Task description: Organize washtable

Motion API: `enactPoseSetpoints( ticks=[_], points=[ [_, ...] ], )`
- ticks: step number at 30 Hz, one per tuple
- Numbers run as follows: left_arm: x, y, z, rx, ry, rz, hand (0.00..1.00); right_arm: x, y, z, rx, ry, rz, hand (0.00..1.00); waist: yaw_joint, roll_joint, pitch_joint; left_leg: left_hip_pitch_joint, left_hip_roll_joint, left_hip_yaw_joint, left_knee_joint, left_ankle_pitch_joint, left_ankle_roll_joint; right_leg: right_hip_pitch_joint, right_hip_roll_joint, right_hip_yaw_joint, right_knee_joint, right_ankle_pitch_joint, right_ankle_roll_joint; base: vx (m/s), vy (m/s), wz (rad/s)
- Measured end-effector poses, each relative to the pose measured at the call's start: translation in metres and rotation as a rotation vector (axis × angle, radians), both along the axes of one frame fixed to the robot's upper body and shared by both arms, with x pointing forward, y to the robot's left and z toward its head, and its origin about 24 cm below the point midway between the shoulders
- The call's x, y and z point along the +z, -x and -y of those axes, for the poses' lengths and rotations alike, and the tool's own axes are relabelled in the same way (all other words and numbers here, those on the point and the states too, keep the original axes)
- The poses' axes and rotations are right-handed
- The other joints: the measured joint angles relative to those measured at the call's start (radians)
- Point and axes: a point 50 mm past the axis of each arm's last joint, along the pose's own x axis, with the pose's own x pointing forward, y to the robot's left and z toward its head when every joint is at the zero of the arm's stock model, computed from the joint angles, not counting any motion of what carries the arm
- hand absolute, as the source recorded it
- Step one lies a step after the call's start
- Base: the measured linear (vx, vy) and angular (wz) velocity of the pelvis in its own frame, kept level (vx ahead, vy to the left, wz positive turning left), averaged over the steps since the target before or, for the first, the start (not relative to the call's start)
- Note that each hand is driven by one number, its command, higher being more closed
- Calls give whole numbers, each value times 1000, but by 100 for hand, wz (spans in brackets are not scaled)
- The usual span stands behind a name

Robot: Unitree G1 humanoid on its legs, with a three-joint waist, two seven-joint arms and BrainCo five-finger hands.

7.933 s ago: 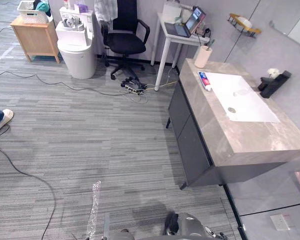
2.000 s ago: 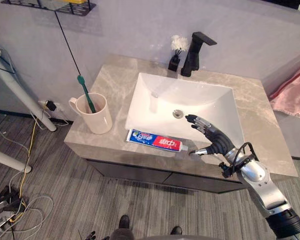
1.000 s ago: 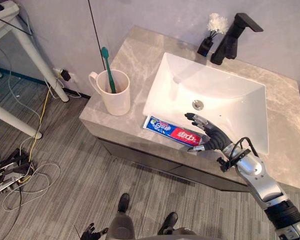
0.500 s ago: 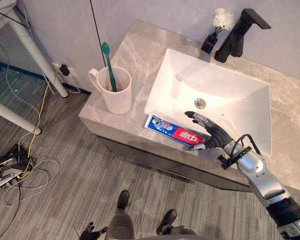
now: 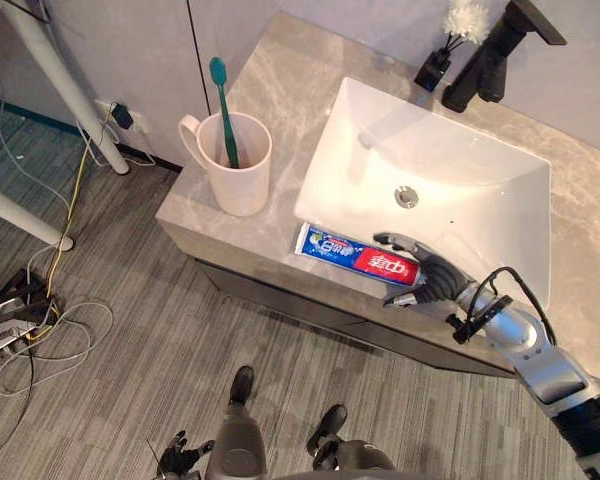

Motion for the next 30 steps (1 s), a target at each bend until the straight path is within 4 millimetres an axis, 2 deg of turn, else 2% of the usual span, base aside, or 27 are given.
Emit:
enactPoseSetpoints(
  ticks=[10,16,23,28,30],
  points=[
    [0,-3,0,-23,-2,2,0,12,-11,3,-43,-21,46,100,3,-1,2,-2,-2,-9,-1,0,0,0,-3,3,4,-1,-1,16,9,3],
    [1,-6,1,-26,-2,12,0,10,-16,2,-64,-82,33,100,21,-2,3,17,-2,20,-2,-2,-2,4,-7,26,4,-1,0,-5,14,-12],
    [2,-8,1,-41,-7,15,0,4,-18,7,-97,-74,7,100,28,-2,2,50,-3,25,-13,-1,-2,34,-8,27,-1,-3,3,-3,1,-1],
    [15,-24,-3,-12,-58,115,0,11,-19,20,-153,-70,41,100,20,-1,-2,59,-11,25,-18,0,0,39,-15,27,-1,-3,4,0,0,0],
    [32,-33,-7,38,-80,235,0,20,-20,31,-206,-99,78,100,4,4,-11,59,-15,23,-18,2,1,40,-19,25,-1,-2,5,10,11,3]
  ],
)
